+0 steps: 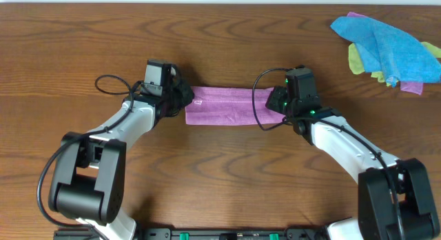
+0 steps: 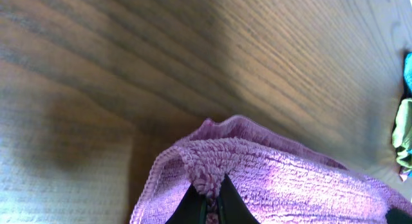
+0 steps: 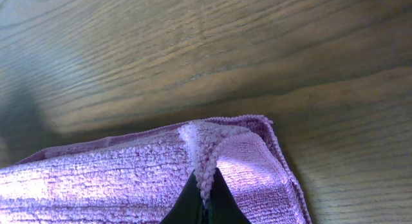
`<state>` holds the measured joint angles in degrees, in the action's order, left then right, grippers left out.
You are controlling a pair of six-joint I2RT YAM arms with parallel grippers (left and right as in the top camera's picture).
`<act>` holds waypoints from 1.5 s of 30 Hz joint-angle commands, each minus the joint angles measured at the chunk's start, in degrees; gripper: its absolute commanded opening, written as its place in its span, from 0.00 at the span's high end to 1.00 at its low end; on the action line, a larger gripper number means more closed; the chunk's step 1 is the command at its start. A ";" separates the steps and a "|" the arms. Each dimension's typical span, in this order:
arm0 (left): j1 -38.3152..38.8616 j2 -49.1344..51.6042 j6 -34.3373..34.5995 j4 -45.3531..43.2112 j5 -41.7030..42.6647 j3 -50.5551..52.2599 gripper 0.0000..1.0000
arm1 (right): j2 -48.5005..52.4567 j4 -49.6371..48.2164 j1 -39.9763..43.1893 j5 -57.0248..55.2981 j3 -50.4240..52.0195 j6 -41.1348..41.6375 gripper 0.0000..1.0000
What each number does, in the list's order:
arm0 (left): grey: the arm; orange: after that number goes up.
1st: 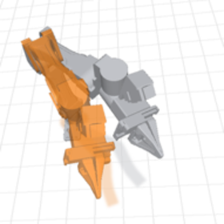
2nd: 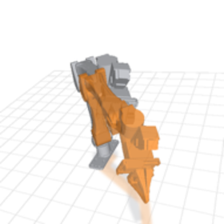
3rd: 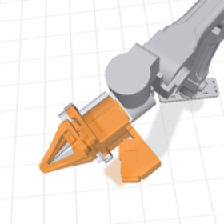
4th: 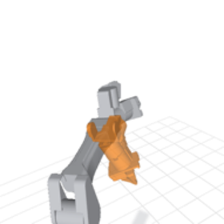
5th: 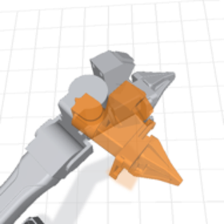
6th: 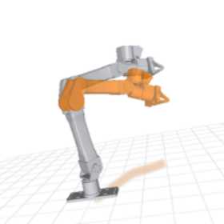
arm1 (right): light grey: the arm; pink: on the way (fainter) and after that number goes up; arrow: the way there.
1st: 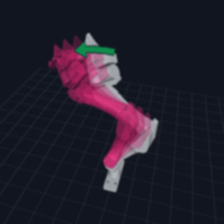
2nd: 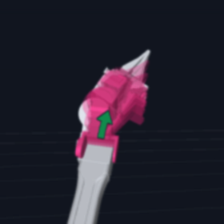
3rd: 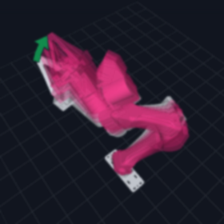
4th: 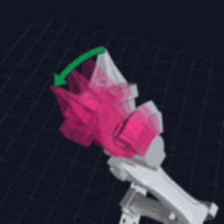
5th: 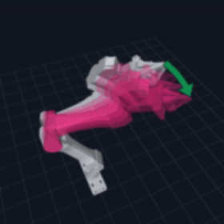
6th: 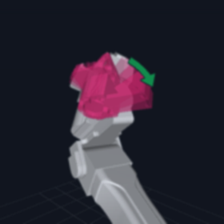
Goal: Fold the cloth
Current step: 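Hold the folded edge down with both grippers, aligning the strip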
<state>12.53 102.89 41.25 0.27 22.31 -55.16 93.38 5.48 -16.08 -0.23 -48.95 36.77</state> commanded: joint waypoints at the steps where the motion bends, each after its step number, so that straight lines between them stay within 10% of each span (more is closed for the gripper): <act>1: -1.38 1.70 -1.22 -0.81 -4.90 -1.29 0.94 | 1.09 0.31 2.29 -7.34 -0.79 -1.75 0.99; 38: -1.27 2.75 -2.73 -3.37 -7.72 -1.40 0.94 | 2.97 0.74 2.29 -12.00 -0.79 -1.70 0.99; 45: -1.27 2.75 -2.73 -3.45 -7.91 -1.40 0.87 | 2.97 0.57 2.29 -12.59 -0.79 -1.73 0.76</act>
<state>11.77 104.90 39.70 -3.20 17.52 -55.22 96.16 6.02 -14.31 -8.64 -49.12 35.70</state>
